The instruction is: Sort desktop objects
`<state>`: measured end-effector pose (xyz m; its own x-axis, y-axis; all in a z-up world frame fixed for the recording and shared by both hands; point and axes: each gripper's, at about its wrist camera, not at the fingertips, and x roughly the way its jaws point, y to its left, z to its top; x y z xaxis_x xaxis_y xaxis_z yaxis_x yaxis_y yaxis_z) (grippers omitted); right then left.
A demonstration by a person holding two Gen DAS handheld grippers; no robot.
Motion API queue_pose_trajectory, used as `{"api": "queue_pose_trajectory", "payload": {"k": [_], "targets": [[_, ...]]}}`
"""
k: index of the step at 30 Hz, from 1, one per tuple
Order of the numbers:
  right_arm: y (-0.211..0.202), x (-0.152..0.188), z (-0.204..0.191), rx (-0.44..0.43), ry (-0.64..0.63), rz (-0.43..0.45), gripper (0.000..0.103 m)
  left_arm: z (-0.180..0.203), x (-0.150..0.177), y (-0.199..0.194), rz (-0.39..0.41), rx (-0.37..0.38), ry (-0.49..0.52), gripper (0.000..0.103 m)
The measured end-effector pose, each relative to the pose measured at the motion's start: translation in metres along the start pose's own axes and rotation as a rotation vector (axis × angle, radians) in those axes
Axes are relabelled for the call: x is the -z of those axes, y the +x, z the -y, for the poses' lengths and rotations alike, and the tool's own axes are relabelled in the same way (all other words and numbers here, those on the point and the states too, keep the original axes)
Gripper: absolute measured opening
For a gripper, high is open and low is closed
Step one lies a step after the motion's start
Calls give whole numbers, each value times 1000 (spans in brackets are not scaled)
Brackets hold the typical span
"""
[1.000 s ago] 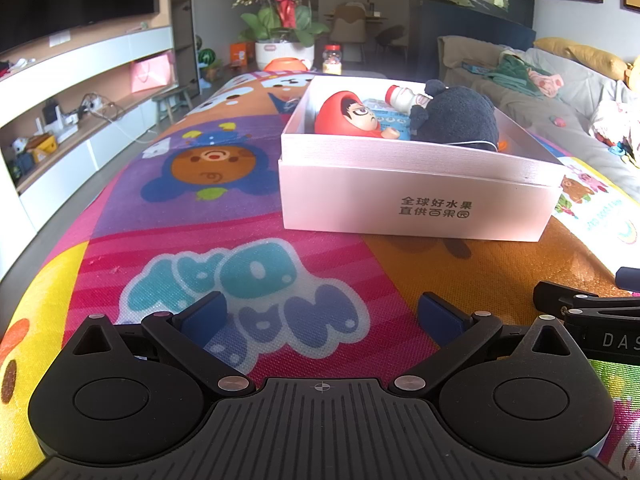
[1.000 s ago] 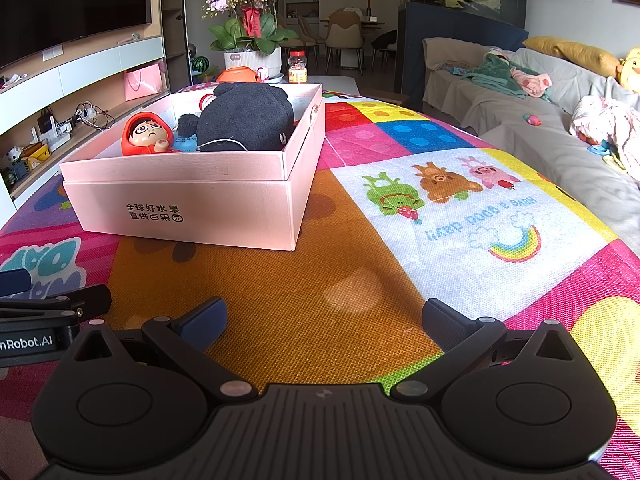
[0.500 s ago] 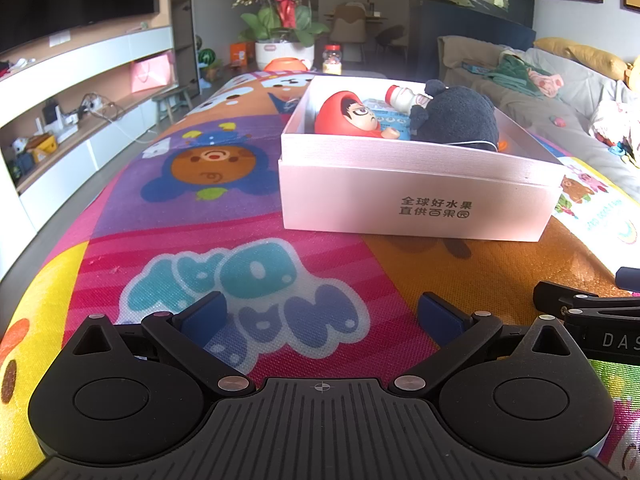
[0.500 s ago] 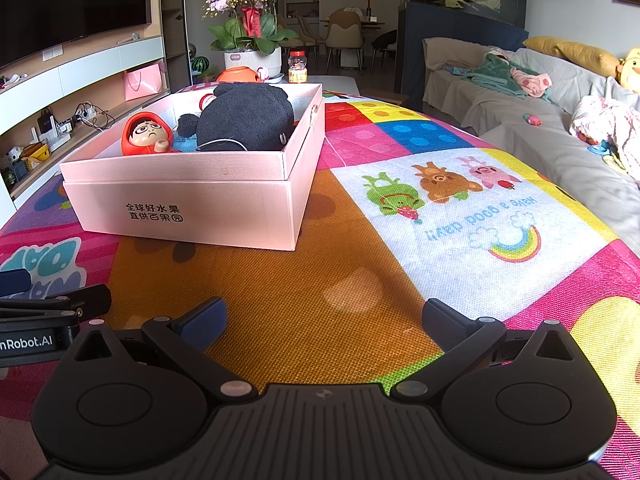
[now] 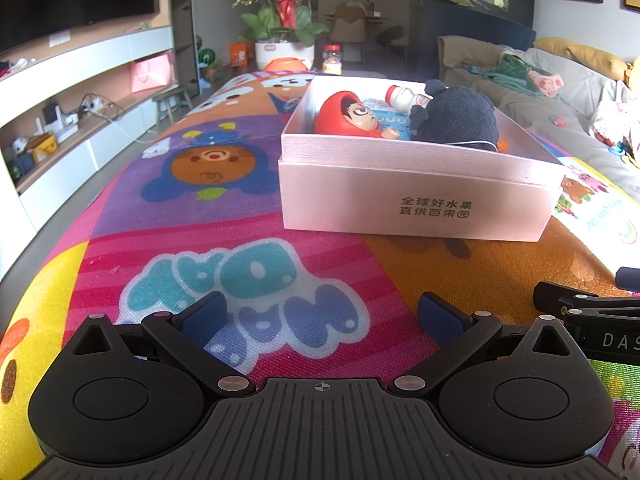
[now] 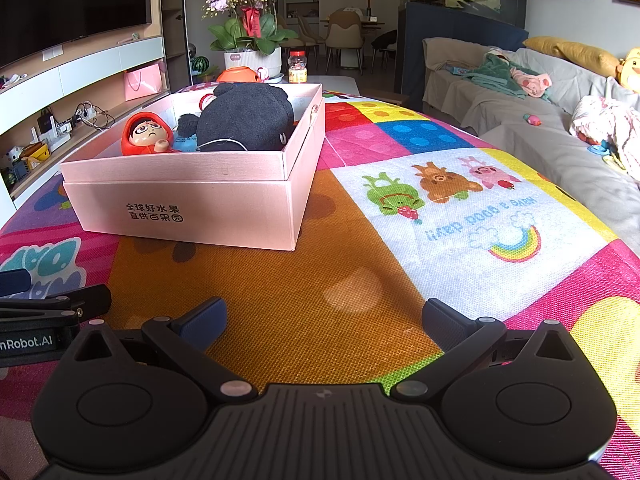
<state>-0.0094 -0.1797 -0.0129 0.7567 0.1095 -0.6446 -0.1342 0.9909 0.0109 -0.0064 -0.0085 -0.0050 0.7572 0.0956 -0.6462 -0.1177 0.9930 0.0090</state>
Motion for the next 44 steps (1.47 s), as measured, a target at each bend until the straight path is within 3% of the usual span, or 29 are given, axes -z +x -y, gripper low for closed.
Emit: {"api": "queue_pose_trajectory", "payload": {"k": [24, 29, 44], "targets": [[0, 0, 0, 0, 0, 0, 103, 0, -2, 1, -1, -2, 3, 103], [0, 0, -1, 1, 0, 0, 103, -2, -5, -1, -47, 15, 3, 103], [0, 0, -1, 1, 1, 0, 103, -4, -3, -3, -46, 33, 9, 103]]}}
